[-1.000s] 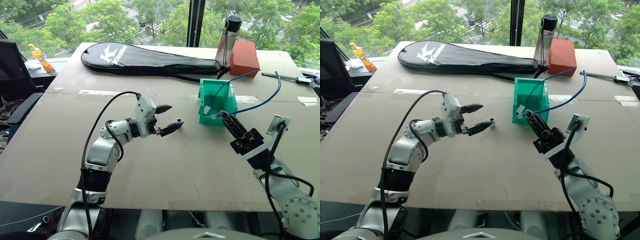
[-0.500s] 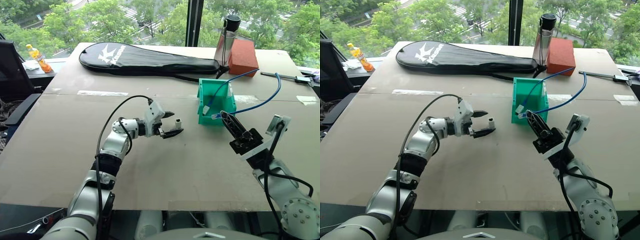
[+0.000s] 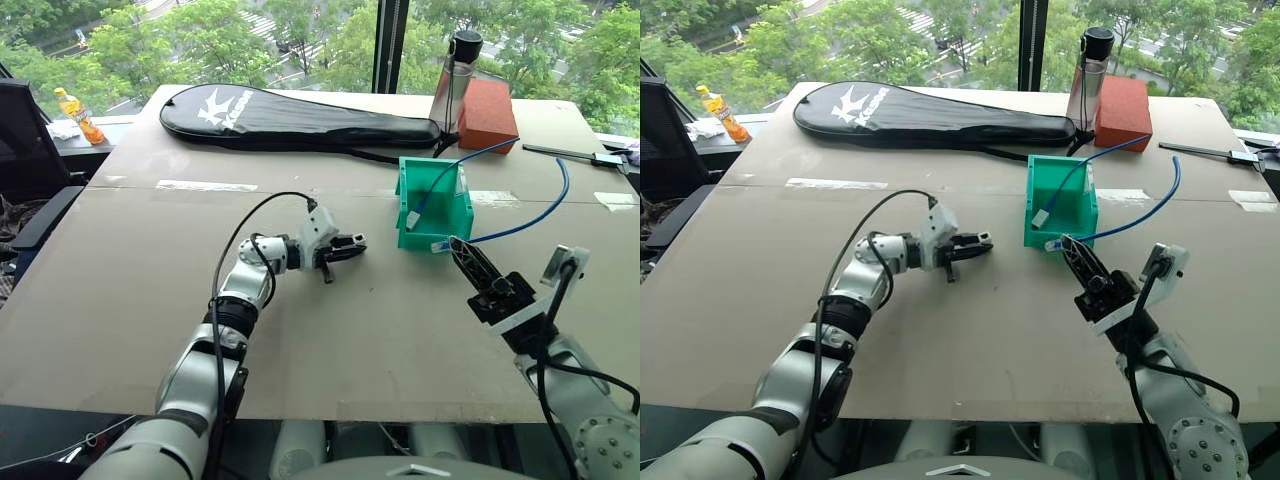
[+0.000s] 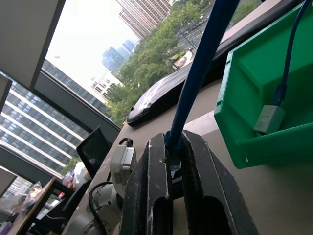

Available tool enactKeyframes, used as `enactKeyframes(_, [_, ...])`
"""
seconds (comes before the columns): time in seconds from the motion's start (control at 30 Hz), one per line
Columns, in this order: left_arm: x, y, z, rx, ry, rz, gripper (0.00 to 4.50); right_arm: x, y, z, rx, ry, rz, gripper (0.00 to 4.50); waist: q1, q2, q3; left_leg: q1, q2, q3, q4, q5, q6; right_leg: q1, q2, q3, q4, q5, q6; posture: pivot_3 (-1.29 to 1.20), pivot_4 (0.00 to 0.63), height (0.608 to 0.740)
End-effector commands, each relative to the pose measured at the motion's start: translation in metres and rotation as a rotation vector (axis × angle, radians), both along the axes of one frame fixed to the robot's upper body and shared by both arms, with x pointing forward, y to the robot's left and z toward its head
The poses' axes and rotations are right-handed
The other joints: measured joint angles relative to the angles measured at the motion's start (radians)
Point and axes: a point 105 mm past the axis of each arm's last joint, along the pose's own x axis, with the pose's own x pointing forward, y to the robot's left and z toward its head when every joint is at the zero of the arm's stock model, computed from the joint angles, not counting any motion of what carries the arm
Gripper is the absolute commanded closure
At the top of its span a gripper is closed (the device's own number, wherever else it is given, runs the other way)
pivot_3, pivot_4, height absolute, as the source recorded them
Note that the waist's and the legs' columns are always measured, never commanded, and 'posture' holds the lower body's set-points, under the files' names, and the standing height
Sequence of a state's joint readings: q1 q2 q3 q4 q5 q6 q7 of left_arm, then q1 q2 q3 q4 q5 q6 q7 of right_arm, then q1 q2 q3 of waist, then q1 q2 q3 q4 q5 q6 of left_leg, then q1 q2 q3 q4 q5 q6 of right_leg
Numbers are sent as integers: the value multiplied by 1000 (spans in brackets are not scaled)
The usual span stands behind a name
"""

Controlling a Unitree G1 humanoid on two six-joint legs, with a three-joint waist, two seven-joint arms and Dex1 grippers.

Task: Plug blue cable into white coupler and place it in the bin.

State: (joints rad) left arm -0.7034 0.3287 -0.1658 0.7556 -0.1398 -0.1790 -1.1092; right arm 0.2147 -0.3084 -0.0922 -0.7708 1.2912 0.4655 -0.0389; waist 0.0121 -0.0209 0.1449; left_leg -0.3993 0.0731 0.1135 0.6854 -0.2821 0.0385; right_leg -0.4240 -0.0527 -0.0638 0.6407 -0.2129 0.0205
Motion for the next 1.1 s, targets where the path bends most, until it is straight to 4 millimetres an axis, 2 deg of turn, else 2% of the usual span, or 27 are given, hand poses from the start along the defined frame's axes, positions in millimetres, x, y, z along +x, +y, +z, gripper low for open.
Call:
enactKeyframes(0.03, [-11,-9,22,-51,-45,-114,4166,-6,-3,18,-108,-112,13,4500,-1,0,0,0,0,0,0,0,0,0,0,0,0,0,0,0,150,740])
enactKeyframes(0.2, [-47,-31,29,-50,28,-315,4166,-9,0,16,-465,-206,159,4500,0,0,0,0,0,1,0,0,0,0,0,1,0,-1,-2,0,150,740])
enactKeyframes(0.3, [-65,-61,12,11,-21,-439,4166,-10,3,16,-629,-255,316,4500,3,0,0,0,0,0,0,0,0,0,0,1,0,-2,-3,0,150,740])
enactKeyframes(0.47, [-67,-83,0,66,-62,-494,4166,-8,3,11,-752,-277,441,4500,4,-2,1,0,-1,0,1,0,0,0,0,1,0,-2,-3,0,150,740])
enactKeyframes(0.63, [-68,-89,-7,105,-73,-515,4166,-2,5,2,-838,-294,534,4500,1,-2,1,0,-1,-2,0,0,0,0,1,0,0,-2,-3,0,150,740])
enactKeyframes(0.83, [-68,-89,-12,126,-77,-521,4166,15,3,-15,-930,-307,573,4500,2,-2,1,-1,-1,-1,1,0,0,-1,0,0,-1,-2,-3,0,150,740])
enactKeyframes(1.1, [-69,-90,-12,136,-81,-523,4166,22,7,-32,-966,-322,626,4500,2,-2,1,-1,-1,-1,1,0,0,-1,0,0,-1,0,0,0,150,740])
